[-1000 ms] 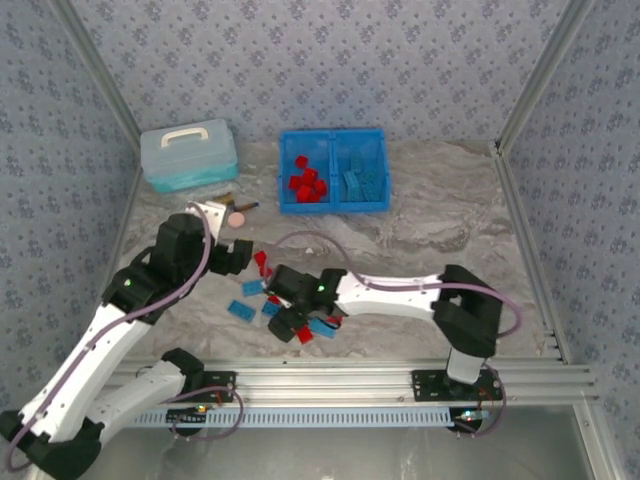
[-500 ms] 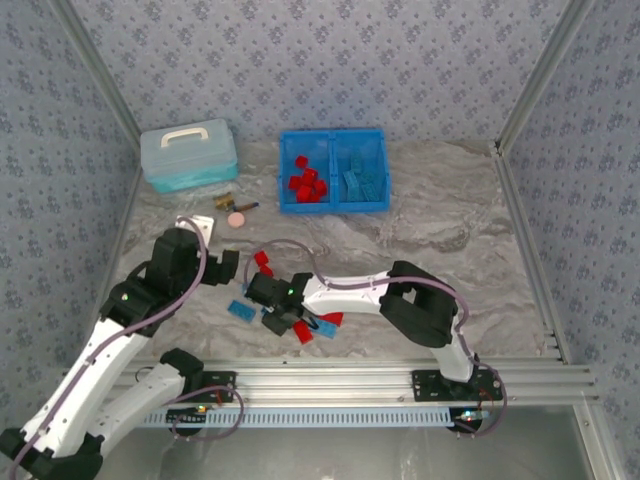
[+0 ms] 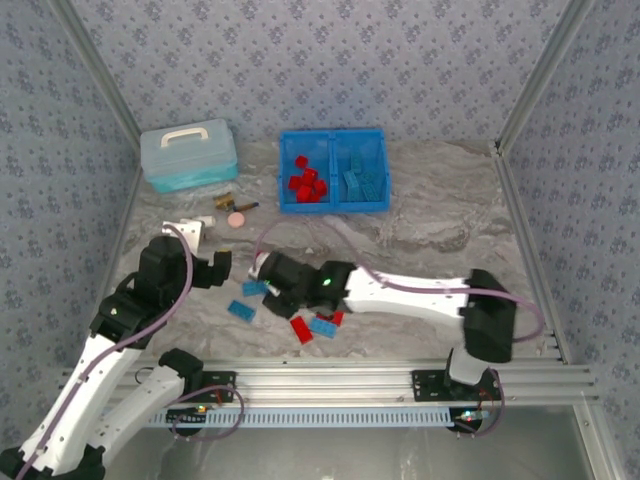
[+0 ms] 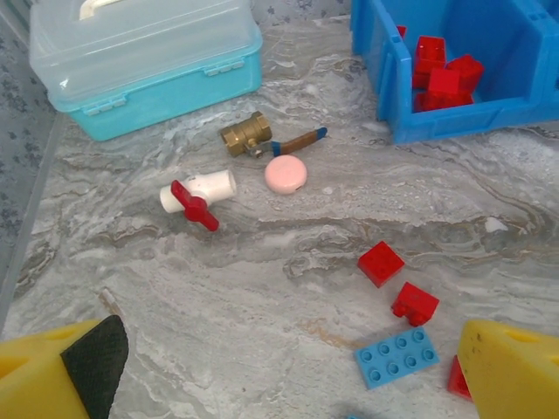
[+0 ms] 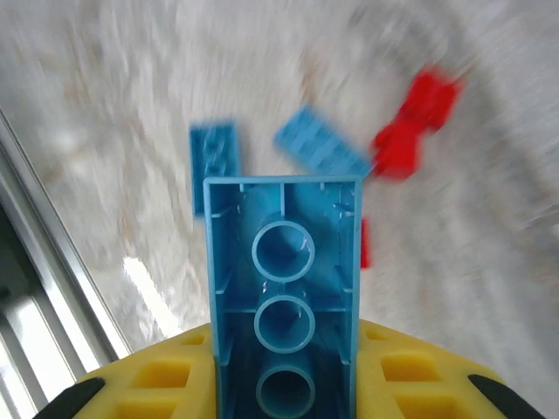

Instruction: Sort the legos into containers by color

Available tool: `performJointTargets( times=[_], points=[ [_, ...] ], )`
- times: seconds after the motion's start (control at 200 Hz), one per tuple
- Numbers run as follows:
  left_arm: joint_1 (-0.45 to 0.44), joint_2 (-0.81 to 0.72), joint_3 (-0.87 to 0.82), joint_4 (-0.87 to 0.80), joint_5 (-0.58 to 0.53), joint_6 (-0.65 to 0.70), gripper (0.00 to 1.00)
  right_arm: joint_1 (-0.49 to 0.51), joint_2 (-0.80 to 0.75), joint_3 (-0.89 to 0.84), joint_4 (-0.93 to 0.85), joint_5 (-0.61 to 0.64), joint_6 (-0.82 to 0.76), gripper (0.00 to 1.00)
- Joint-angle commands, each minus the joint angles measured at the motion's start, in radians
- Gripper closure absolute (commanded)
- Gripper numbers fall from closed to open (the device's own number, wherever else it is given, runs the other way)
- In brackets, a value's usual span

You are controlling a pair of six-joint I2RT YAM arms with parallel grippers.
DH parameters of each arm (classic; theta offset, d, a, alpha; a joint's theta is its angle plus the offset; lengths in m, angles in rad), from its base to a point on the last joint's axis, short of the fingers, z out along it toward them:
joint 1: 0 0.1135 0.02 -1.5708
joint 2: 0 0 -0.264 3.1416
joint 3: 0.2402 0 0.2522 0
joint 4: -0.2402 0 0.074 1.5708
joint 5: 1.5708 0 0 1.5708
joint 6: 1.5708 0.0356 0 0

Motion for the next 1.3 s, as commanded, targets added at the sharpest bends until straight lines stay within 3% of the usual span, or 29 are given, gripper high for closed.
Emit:
performJointTargets(
  times=[0.0, 0.155, 0.32, 0.565, 0.755, 0.944, 1.164, 1.294],
  points=[
    [0.031, -0.031, -0.019, 0.064, 0.117, -0.01, 0.01, -0.127, -0.099, -0.035, 0.081, 0.101, -0.024, 0.72],
    [0.083, -0.044, -0.035, 0.126, 0.289, -0.003, 0.01, -0.386, -0.091, -0.042, 0.229, 0.121, -0.027, 0.71],
    [0.09, -0.059, -0.037, 0.138, 0.39, 0.019, 0.01, -0.619, 0.163, 0.211, 0.118, 0.121, 0.004, 0.73],
    [0.093, -0.128, -0.072, 0.198, 0.539, 0.044, 0.01, -0.779, 0.538, 0.578, -0.007, 0.055, 0.048, 0.72],
    [0.093, -0.082, -0.047, 0.158, 0.531, 0.06, 0.01, -0.819, 0.771, 0.909, -0.223, -0.01, 0.099, 0.69],
    [0.094, -0.076, -0.052, 0.144, 0.496, 0.066, 0.01, -0.819, 0.737, 0.971, -0.251, -0.009, 0.107, 0.52],
    [0.094, -0.018, -0.042, 0.118, 0.465, 0.065, 0.01, -0.807, 0.547, 0.865, -0.202, -0.02, 0.086, 0.46],
    [0.055, 0.056, -0.029, 0.129, 0.392, -0.115, 0.01, -0.78, 0.357, 0.707, -0.161, -0.036, 0.079, 0.45]
  ],
)
